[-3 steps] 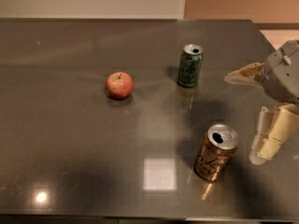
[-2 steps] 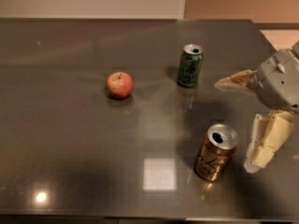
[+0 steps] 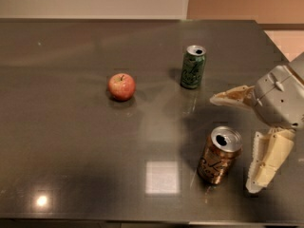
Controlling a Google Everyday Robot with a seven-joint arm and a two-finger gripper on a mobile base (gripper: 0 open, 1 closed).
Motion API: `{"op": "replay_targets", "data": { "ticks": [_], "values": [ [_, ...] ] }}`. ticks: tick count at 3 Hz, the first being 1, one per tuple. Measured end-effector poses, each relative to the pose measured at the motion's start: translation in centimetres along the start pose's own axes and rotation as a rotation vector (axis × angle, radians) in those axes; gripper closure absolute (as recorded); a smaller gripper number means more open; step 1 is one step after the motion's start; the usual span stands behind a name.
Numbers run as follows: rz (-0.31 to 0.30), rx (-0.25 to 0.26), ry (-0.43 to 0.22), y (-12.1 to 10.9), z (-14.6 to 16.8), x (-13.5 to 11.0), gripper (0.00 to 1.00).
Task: Move orange can near green can
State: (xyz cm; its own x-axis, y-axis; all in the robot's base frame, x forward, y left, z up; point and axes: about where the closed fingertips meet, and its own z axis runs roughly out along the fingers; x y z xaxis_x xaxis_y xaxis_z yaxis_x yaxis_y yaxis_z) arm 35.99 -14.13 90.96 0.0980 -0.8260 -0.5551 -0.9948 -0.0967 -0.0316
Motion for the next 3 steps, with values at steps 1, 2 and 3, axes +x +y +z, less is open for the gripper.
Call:
{"op": "replay_targets", "data": {
  "ticks": [1,2,3],
  "values": [
    [-0.007,-0.006,-0.013,0.09,0.39,0.07,0.18],
    [-0.009,-0.007,-0.02,0.04,0.4,0.07,0.41],
    [-0.011,-0.013,-0.02,0.19,0.5,-0.09,0.63]
  ]
}}
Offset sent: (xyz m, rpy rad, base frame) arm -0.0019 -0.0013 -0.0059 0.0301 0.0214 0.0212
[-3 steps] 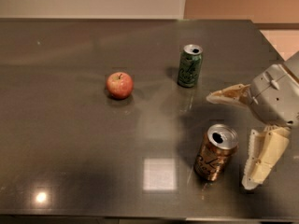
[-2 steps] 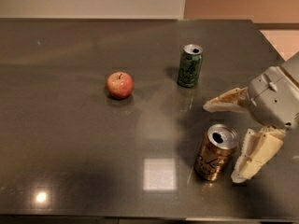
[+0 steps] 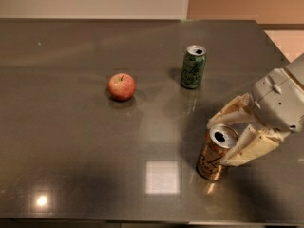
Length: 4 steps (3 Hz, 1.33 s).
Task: Move orange can near green can
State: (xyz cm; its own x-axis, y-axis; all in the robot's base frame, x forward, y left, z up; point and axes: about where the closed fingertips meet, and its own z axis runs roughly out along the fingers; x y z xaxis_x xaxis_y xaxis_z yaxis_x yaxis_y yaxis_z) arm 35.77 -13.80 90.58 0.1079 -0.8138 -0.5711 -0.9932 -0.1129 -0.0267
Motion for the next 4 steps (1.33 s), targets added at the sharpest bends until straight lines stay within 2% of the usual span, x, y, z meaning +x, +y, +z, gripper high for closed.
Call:
{"op": "replay_targets", "data": {
  "ticks": [1,2,3,4],
  "values": [
    [0.018,0.04,-0.005,-0.7,-1.2,-0.7,0.87],
    [0.049,0.106,-0.005,-2.7,-3.2,-1.8,1.0],
    [0.087,0.147,0.0,-5.3,-5.1,-2.2,1.0],
    [0.141,0.177,0.017,-9.0,-6.8,-1.6,1.0]
  ]
}}
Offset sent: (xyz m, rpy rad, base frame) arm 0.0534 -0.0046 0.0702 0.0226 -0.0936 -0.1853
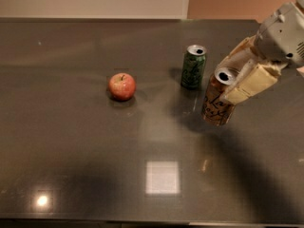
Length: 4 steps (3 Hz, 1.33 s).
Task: Move orange can near green can
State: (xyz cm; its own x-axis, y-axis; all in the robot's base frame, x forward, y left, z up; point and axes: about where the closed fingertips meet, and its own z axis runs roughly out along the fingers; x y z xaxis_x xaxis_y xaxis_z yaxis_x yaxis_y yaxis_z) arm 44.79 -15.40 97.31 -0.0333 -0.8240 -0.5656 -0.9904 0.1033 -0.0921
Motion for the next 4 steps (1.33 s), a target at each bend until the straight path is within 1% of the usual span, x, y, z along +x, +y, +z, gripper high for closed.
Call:
{"op": "replay_targets", "data": {
  "ticks": [1,2,3,4],
  "values": [
    [0.047,0.024,0.02,-3.9,-0.6,1.0,1.0],
    [0.09,0.04,0.017,-7.3,-0.8,2.6,1.0],
    [0.119,0.042,0.006,-9.8,-0.4,3.8,1.0],
    [0.123,0.028,-0.009,-11.3,0.6,4.4,1.0]
  ]
}}
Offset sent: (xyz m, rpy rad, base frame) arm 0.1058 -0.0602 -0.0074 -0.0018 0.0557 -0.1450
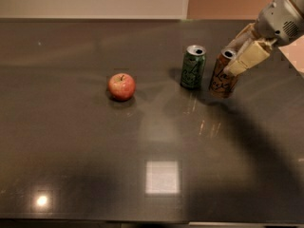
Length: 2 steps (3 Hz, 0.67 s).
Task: Move orange can near green can
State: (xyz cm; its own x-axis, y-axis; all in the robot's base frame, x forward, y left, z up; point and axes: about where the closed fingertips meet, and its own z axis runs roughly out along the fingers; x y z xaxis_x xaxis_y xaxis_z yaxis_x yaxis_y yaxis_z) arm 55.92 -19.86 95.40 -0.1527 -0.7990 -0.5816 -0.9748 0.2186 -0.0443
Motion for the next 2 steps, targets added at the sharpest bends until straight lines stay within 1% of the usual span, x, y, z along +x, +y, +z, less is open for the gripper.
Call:
{"op": "replay_targets", "data": {
  "ticks": [1,2],
  "values": [
    [0.001,-0.016,-0.003,-0.9,1.2,0.1,1.0],
    [0.013,-0.016,0.005,-2.0,1.8,0.5,0.84]
  ]
}}
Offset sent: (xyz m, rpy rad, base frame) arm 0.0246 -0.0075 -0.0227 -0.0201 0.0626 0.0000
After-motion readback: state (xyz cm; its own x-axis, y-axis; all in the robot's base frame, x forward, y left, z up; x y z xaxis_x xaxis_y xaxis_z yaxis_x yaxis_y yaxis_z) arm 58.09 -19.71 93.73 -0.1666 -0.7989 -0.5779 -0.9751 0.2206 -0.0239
